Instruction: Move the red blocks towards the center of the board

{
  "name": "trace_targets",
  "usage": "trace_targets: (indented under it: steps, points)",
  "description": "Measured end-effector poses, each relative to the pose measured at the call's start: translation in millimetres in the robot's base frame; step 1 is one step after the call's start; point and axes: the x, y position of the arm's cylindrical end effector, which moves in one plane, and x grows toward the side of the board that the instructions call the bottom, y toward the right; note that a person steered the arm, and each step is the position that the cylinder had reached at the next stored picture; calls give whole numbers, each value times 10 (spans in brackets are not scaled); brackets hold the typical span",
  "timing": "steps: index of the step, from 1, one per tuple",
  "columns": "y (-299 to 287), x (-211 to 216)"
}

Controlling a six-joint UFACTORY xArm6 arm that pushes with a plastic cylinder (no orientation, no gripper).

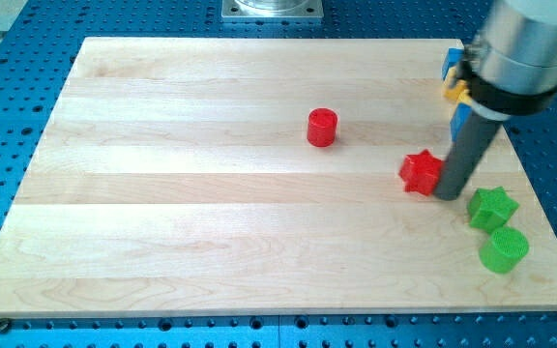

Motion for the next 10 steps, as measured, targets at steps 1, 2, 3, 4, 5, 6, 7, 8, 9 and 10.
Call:
trace_targets:
  steps: [1, 2, 3, 4, 5, 6, 7, 8, 9, 10]
  points:
    - [-382, -274]
    - [-213, -215]
    - [-124, -481]
    - [-487, -556]
    - [-880, -478]
    - [-847, -184]
    - [-847, -344]
    - [-851, -640]
    - [-1011, -807]
    - [-993, -869]
